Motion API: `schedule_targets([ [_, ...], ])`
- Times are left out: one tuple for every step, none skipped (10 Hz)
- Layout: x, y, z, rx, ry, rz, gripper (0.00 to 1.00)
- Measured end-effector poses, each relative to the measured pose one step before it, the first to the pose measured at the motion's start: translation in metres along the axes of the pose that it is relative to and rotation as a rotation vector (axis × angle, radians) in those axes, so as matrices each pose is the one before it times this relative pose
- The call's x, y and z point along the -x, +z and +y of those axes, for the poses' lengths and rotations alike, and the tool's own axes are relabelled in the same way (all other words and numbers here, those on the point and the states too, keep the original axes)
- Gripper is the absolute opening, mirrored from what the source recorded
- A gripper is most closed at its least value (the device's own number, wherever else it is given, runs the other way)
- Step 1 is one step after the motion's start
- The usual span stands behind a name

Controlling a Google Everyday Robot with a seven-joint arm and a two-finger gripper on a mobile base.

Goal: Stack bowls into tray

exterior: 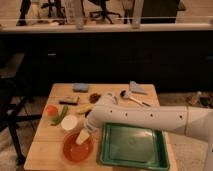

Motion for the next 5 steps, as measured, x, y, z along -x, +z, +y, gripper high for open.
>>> schedule_targets([
  [-0.00053,-0.00233,-0.00119,-0.01005,0.01364,0.00111,0.80],
  [-0.00145,-0.00289,-0.00160,-0.00966,0.01673,0.00191,0.80],
  [-0.00087,-0.00127,-0.00145,-0.00398,0.01501,0.00122,0.80],
  [-0.00192,-0.00137,-0.00235,-0.00129,0.02651,0.00532,0.80],
  [-0.00250,0.00072,-0.00267,0.00397,0.02916,0.00556,0.80],
])
